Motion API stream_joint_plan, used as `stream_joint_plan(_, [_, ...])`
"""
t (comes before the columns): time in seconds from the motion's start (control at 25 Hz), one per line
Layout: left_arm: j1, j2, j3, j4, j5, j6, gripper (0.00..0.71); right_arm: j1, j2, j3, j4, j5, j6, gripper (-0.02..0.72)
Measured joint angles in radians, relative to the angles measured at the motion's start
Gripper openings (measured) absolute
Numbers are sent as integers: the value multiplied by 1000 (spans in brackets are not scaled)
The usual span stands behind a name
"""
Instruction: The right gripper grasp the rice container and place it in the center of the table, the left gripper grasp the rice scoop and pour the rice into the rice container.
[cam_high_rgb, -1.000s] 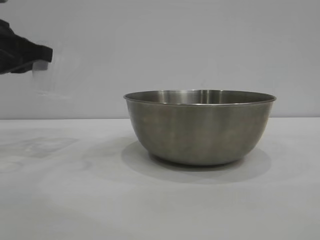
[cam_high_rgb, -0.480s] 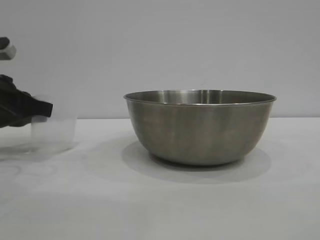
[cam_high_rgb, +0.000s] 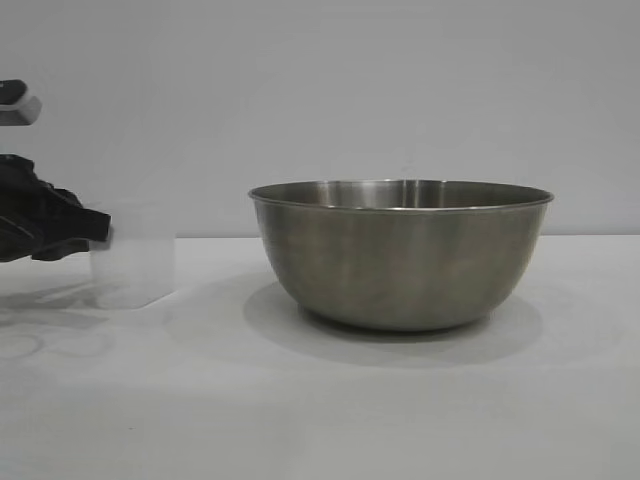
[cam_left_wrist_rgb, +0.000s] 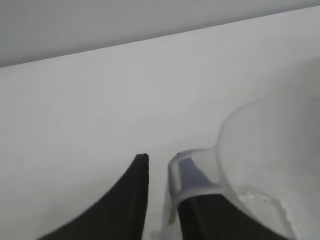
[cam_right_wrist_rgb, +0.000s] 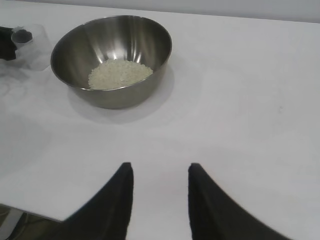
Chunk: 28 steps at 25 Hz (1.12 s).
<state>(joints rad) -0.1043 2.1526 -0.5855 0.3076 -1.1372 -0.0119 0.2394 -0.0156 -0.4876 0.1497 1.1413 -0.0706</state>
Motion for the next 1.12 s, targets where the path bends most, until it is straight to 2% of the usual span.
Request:
stream_joint_plan(0.32, [0, -126, 134, 0, 0, 40, 205, 0, 0, 0, 0, 0, 0, 256])
stream_joint_plan(0.48, [0, -277, 172, 7, 0, 38, 205, 0, 0, 0, 0, 0, 0, 256])
stream_joint_plan(0.64, [0, -440, 174, 16, 0, -57, 205, 0, 0, 0, 0, 0, 0, 256])
stream_joint_plan(0.88, [0, -693, 182, 159, 15, -110, 205, 0, 0, 0, 0, 0, 0, 256])
stream_joint_plan(0.96, [0, -821, 182, 188, 95, -114, 205, 0, 0, 0, 0, 0, 0, 256])
stream_joint_plan(1.12, [0, -1060, 184, 219, 374, -178, 205, 0, 0, 0, 0, 0, 0, 256])
